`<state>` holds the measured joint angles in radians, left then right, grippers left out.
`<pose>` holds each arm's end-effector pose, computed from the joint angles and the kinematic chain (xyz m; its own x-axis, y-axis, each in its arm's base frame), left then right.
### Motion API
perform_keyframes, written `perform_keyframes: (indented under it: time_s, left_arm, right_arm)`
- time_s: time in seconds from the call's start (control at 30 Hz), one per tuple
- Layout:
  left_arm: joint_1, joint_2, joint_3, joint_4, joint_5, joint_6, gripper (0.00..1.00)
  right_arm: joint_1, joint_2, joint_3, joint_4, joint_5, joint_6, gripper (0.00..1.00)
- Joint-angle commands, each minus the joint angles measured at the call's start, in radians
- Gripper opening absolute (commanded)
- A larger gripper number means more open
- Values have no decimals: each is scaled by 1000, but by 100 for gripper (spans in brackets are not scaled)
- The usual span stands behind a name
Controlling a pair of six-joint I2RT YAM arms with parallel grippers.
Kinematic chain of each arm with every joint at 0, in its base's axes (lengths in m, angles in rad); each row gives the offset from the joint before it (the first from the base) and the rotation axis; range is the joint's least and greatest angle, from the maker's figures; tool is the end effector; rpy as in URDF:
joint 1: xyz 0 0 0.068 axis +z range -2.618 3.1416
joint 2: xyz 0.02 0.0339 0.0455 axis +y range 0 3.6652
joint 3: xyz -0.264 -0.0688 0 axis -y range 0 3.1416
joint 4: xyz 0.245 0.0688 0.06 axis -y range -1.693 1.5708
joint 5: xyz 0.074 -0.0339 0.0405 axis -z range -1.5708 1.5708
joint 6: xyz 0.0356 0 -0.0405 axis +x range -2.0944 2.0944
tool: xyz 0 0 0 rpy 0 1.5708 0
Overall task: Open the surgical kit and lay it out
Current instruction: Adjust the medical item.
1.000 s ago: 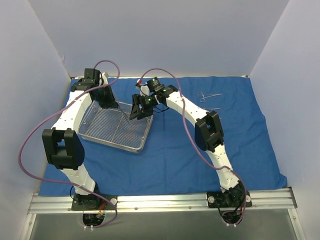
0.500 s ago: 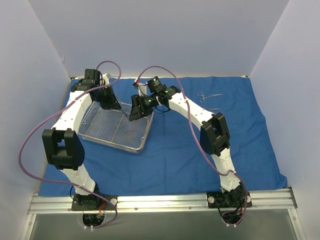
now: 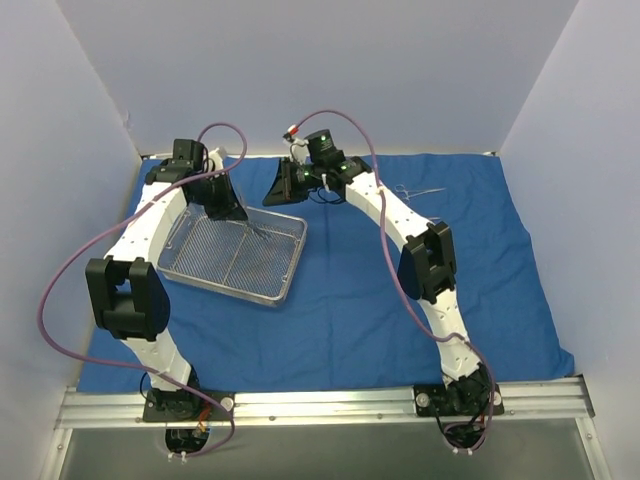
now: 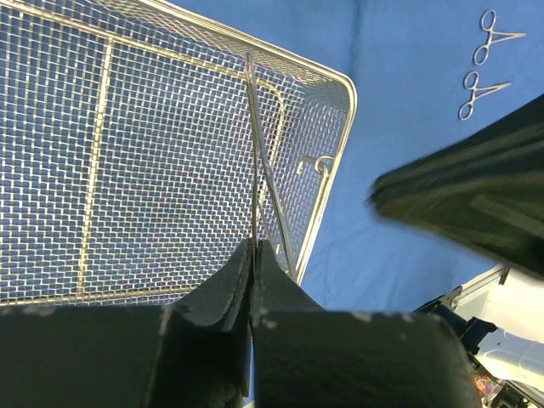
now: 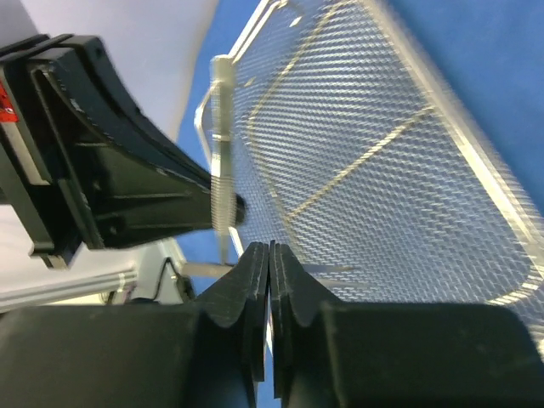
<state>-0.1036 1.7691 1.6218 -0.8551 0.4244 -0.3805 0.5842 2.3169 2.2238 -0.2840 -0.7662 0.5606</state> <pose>0.3769 -0.0539 0.3060 -0.8952 -0.2472 -0.3709 -0.0191 0.8527 -0.5221 0.4380 0.3192 0.3076 -0.7574 -0.0415 -0.6517 -0.6287 0.3159 0.7106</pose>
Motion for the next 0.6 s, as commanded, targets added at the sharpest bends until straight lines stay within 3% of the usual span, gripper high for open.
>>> perform_keyframes:
  time_s: [0.0, 0.17, 0.23, 0.3, 0.57]
  left_arm:
    - [-10, -13, 18, 30, 25, 2, 2]
    - [-19, 0, 27, 37, 42, -14, 2]
    - [-19, 1, 32, 37, 42, -15, 2]
    - [-21, 3, 33, 37, 40, -15, 2]
    - [-21, 4, 50, 37, 40, -21, 2]
  right_arm:
    - [46, -39, -21, 115, -34, 39, 1]
    - [54, -19, -10, 137, -71, 67, 1]
    - [58, -14, 0, 121, -77, 61, 21]
    - [63, -17, -4, 121, -76, 55, 34]
    - [74, -16, -16, 94, -81, 35, 37]
